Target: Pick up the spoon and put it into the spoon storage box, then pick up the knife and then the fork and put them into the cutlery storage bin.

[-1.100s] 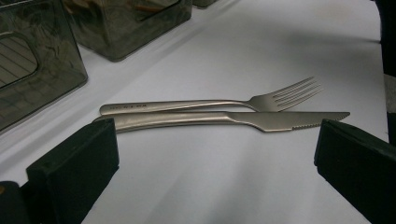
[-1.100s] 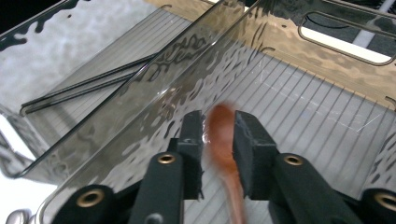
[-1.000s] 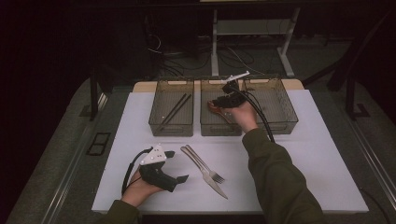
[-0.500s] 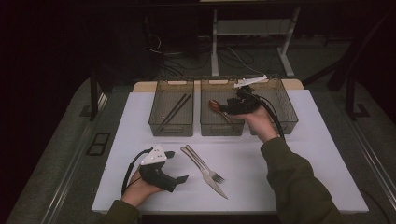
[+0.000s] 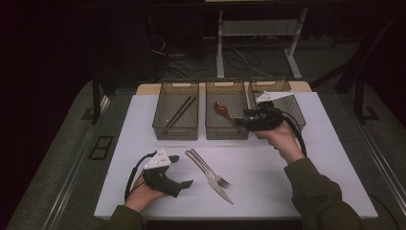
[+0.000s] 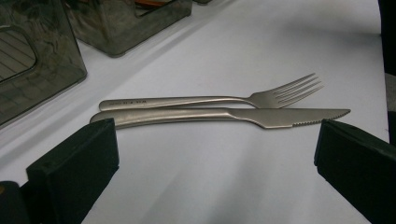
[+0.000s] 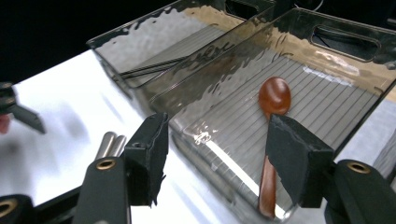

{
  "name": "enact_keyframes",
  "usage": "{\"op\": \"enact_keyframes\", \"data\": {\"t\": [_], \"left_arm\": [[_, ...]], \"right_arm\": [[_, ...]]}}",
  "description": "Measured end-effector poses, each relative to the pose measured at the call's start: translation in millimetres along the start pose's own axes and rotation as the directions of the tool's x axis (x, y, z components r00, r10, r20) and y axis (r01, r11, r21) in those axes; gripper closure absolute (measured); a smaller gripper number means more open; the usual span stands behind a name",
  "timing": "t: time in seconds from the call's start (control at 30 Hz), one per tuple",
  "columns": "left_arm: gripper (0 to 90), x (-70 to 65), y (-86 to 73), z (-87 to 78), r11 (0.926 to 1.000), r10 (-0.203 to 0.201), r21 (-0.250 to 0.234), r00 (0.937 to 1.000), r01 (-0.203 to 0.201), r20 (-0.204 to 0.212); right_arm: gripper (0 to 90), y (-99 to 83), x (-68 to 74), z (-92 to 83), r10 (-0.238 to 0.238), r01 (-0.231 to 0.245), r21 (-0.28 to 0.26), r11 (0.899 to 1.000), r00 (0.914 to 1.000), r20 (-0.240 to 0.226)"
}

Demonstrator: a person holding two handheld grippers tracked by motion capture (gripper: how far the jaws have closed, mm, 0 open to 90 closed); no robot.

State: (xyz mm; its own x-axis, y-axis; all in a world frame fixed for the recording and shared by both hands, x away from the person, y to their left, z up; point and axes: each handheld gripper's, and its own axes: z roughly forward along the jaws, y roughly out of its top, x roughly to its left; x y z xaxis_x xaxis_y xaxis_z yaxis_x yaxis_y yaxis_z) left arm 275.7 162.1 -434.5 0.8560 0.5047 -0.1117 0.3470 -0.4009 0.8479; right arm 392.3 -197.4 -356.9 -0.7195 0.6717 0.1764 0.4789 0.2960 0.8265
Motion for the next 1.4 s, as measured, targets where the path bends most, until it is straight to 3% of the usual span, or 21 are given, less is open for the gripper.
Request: {"op": "enact_keyframes", "data": {"t": [0.7, 0.87, 1.03, 1.4], "left_arm": [[0.0, -2.9, 0.2, -0.8, 1.0000, 0.006, 0.006, 1.0000, -0.006, 0.006], [0.0, -2.9, 0.1, -0.1, 0.9999, 0.010, 0.011, 0.9999, -0.010, 0.008], [0.0, -3.2, 0.2, 0.0, 0.9999, 0.010, 0.012, 0.9999, -0.010, 0.009], [0.0, -3.7, 0.6, -1.4, 0.9997, 0.020, 0.012, 0.9998, -0.020, 0.007]], "right_arm": [[36.0, -78.4, 6.7, -58.8, 0.043, -0.043, -0.013, 0.999, 0.9990, 0.011], [34.5, -91.2, 7.4, -67.3, 0.051, -0.051, -0.015, 0.999, 0.9987, 0.002], [30.6, -104.6, 8.8, -71.6, 0.042, -0.042, -0.013, 0.999, 0.9989, 0.022], [21.6, -128.7, 14.5, -82.3, 0.030, -0.027, -0.061, 0.998, 0.9985, 0.046]]}}
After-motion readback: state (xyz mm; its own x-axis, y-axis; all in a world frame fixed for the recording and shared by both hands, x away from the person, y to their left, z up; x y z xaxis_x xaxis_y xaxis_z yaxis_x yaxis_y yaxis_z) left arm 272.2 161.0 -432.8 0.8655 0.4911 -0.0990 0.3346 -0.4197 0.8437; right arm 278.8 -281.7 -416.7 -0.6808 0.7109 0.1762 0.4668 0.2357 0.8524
